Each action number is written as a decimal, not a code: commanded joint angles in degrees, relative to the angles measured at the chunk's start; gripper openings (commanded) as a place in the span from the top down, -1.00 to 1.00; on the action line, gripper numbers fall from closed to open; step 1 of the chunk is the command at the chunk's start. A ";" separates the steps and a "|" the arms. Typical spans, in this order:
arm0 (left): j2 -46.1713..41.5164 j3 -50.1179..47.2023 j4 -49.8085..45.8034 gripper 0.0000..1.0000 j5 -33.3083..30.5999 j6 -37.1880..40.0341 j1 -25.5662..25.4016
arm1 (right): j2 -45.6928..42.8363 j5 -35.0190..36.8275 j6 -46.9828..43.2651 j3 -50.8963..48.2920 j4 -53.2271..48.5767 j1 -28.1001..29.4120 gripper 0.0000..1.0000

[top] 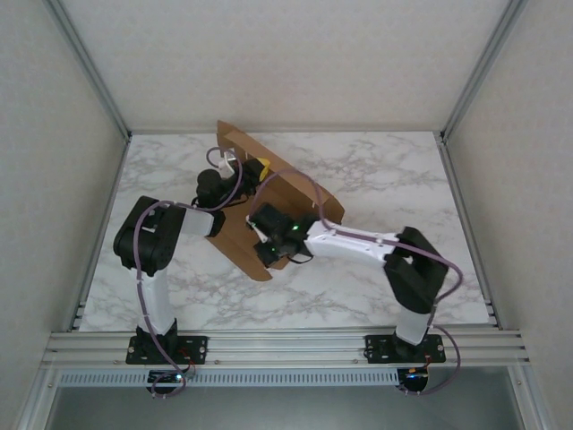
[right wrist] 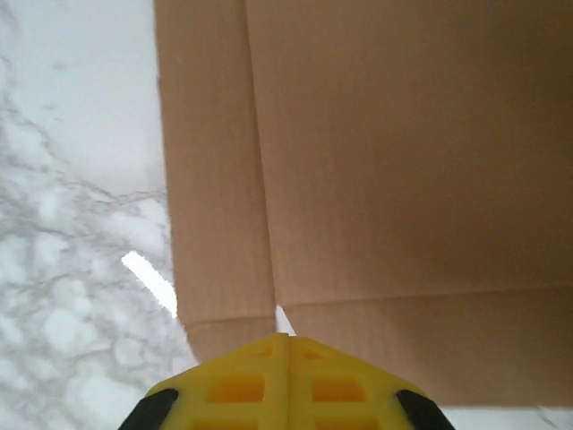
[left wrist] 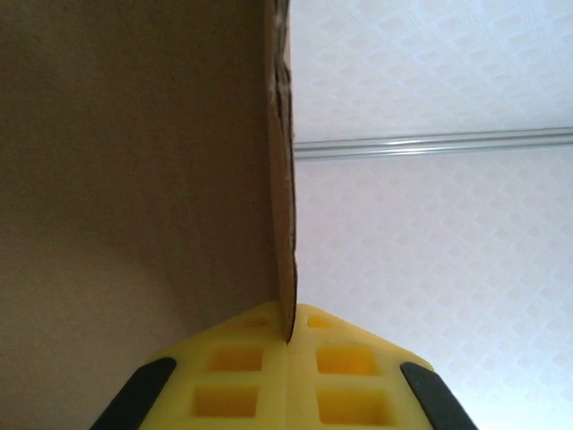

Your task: Fold the paper box

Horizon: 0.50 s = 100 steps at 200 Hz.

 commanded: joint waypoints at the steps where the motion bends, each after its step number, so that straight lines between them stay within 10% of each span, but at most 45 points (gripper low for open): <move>1: -3.46 -0.57 -7.55 1.00 -0.46 6.63 0.20 | 4.11 5.87 2.42 1.00 4.08 1.31 1.00; 100: -12.20 2.43 -35.63 1.00 0.21 21.84 2.50 | 7.79 8.31 1.77 -8.29 7.38 -0.37 1.00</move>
